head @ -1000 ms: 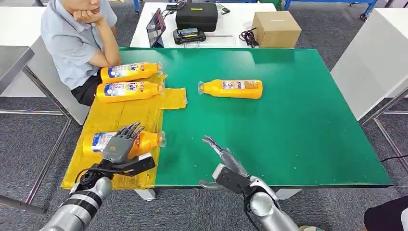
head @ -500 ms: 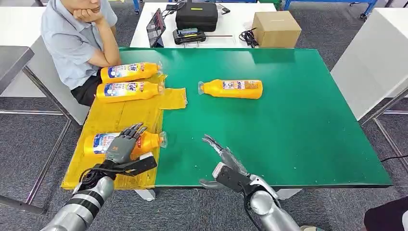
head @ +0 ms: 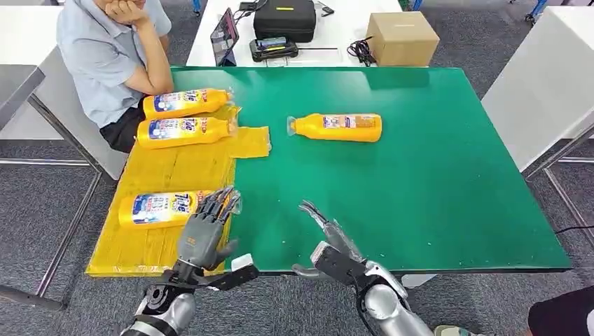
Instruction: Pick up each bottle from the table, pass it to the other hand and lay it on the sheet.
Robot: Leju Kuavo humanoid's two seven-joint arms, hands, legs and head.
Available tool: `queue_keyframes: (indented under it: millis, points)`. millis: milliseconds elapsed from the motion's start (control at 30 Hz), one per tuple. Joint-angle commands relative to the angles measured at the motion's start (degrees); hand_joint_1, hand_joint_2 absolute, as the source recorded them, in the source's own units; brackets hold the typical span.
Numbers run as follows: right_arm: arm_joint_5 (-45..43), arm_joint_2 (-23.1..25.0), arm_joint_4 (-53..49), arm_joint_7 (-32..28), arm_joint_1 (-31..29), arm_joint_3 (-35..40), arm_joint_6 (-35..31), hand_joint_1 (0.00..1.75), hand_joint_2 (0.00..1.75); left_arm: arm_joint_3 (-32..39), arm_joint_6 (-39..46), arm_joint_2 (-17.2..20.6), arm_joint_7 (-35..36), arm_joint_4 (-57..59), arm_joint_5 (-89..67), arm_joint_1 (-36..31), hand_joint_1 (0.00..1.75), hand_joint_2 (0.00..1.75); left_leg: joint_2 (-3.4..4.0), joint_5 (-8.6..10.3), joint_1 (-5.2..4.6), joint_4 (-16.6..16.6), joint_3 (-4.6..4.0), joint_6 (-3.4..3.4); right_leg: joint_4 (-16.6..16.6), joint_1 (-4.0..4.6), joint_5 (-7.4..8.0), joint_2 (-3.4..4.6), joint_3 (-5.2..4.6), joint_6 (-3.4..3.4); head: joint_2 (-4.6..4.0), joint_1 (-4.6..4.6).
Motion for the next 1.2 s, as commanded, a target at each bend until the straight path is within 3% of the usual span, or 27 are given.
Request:
queue_keyframes:
  millis: [33, 200, 267, 333, 367, 467, 600, 633, 767, 1200]
  points:
    - [0.2, -0.1, 1.9, 0.2, -1.0, -0.1, -0.2, 0.00, 1.75, -0.1, 0.4, -1.1, -0.7, -7.3, -1.2, 2.3, 0.00, 1.75, 0.06, -0.06, 0.04, 0.0, 0.07, -0.08, 0.0, 0.05, -0.04, 0.03, 0.05, -0.10, 0.00, 0.00]
    - [-0.1, -0.3, 1.9, 0.2, -1.3, -0.2, -0.8, 0.00, 1.75, 6.7, 0.4, -6.6, -12.5, -13.6, 2.0, 5.5, 0.00, 1.75, 0.10, -0.08, 0.09, 0.1, -0.03, -0.06, 0.0, 0.09, -0.03, 0.07, -0.02, -0.08, 0.00, -0.02]
    - [-2.7, 0.7, 0.5, 0.8, 0.5, -2.4, -1.3, 0.00, 1.75, -0.4, -2.1, -5.4, -12.8, -16.3, 21.5, 6.4, 0.00, 1.75, 0.02, -0.07, 0.06, 0.0, -0.05, -0.04, 0.0, 0.06, -0.05, -0.01, -0.01, -0.07, 0.00, 0.00]
    - [-5.4, 1.8, -2.0, 0.8, 2.7, -4.8, -1.4, 0.00, 1.75, -3.2, -6.6, -5.3, -13.2, -19.4, 32.8, 8.2, 0.00, 1.75, -0.02, -0.10, 0.06, 0.0, -0.02, -0.06, 0.0, 0.06, -0.10, -0.05, 0.04, -0.09, 0.00, 0.02]
    - [-5.5, 2.2, -4.0, 0.7, 4.1, -6.0, -2.1, 0.00, 0.00, -4.2, -6.6, -5.2, -13.3, -20.6, 35.6, 9.3, 0.00, 1.75, 0.00, -0.07, 0.04, 0.0, -0.04, -0.06, 0.0, 0.04, -0.08, -0.03, -0.01, -0.09, 0.00, 0.00]
    - [-14.3, 3.6, -9.3, -0.8, 8.1, -10.4, 1.3, 0.00, 0.00, -4.5, -7.8, -5.2, -12.9, -22.6, 40.9, 11.7, 0.00, 1.75, -0.04, -0.17, 0.07, 0.1, 0.05, -0.11, 0.0, 0.08, -0.17, -0.08, 0.10, -0.14, 0.00, -0.02]
    - [-17.0, 4.9, -12.1, -1.7, 9.6, -12.1, 2.2, 0.00, 0.00, -4.1, -9.6, -4.9, -13.6, -23.3, 44.4, 12.1, 0.00, 1.75, -0.01, -0.13, 0.01, 0.0, -0.13, -0.10, 0.0, 0.02, -0.11, -0.03, -0.13, -0.11, 0.00, -0.02]
    - [-20.9, 7.1, -13.5, -0.8, 10.7, -14.3, 1.9, 0.00, 1.75, -3.6, -12.7, -4.8, -13.3, -23.8, 49.3, 12.9, 0.00, 1.75, 0.02, -0.18, 0.04, 0.0, -0.06, -0.13, 0.0, 0.05, -0.14, -0.01, -0.06, -0.15, 0.00, 0.00]
    - [-16.6, 8.9, -17.7, -0.9, 12.6, -14.3, -5.5, 0.00, 1.75, -3.3, -12.9, -4.7, -14.3, -25.0, 52.2, 14.6, 0.00, 1.75, 0.02, -0.10, 0.02, 0.0, -0.21, -0.10, 0.0, 0.02, -0.07, 0.00, -0.23, -0.09, 0.00, 0.00]
    - [-15.7, 9.2, -17.6, -0.7, 12.5, -14.1, -6.8, 0.00, 1.75, -3.2, -13.3, -4.8, -14.2, -24.9, 53.1, 14.6, 0.00, 1.75, 0.13, -0.19, 0.08, 0.0, 0.02, -0.15, 0.0, 0.09, -0.13, 0.07, -0.01, -0.16, 0.00, 0.00]
